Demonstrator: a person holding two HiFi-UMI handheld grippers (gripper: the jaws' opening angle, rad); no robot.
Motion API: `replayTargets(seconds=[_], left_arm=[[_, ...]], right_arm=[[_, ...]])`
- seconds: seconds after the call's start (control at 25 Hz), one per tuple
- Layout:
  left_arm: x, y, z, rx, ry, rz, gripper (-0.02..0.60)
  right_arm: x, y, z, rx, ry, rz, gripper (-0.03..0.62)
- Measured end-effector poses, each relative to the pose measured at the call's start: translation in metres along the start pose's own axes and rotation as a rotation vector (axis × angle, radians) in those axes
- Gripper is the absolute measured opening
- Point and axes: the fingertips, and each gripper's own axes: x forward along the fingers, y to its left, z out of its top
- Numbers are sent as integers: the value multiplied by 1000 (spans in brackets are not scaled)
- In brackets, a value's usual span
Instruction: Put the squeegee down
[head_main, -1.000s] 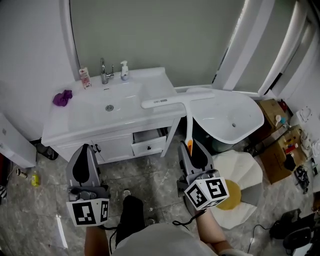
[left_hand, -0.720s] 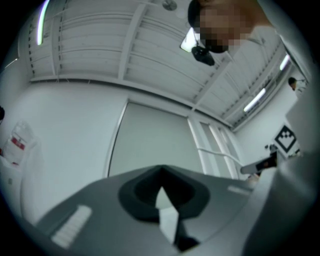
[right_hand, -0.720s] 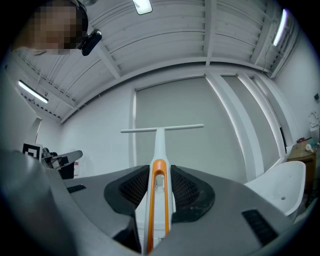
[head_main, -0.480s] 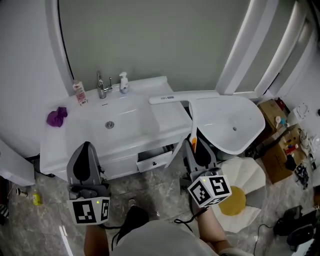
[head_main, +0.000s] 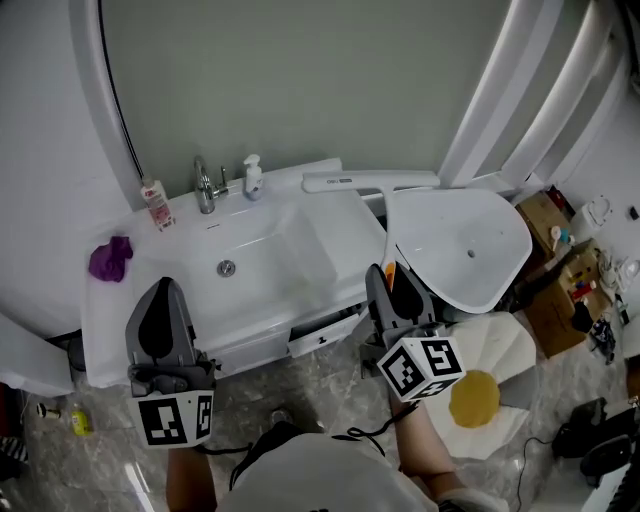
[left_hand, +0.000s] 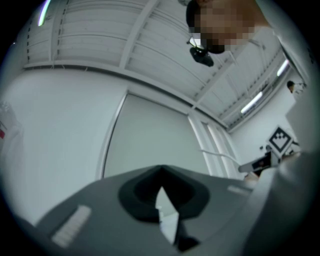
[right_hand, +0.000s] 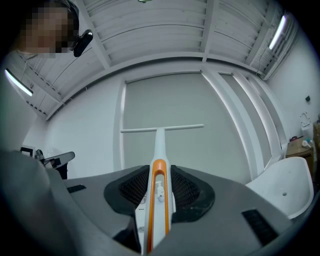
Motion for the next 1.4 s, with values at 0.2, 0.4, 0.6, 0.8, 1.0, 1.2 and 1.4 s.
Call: replayTargets(seconds=[0.2, 0.4, 0.6, 0.8, 1.0, 1.2, 1.4], left_arm=[[17, 13, -18, -14, 12, -25, 5], [29, 18, -36, -31, 46, -25, 5], [44, 10, -48, -17, 62, -34, 5], [68, -3, -54, 1, 72, -30, 5], [98, -12, -61, 19, 77, -4, 5], [125, -21, -72, 31, 87, 24, 5], [146, -24, -87, 44, 114, 64, 5]], right_arm=[[23, 0, -8, 0, 23, -18, 130], [39, -6, -16, -5, 63, -29, 130], [54, -20, -28, -8, 95, -27, 131], [76, -45, -41, 6, 140, -21, 131], [111, -73, -57, 3, 200, -2, 132], [147, -99, -74, 9, 253, 24, 132], [180, -122, -101, 28, 326, 48, 130]])
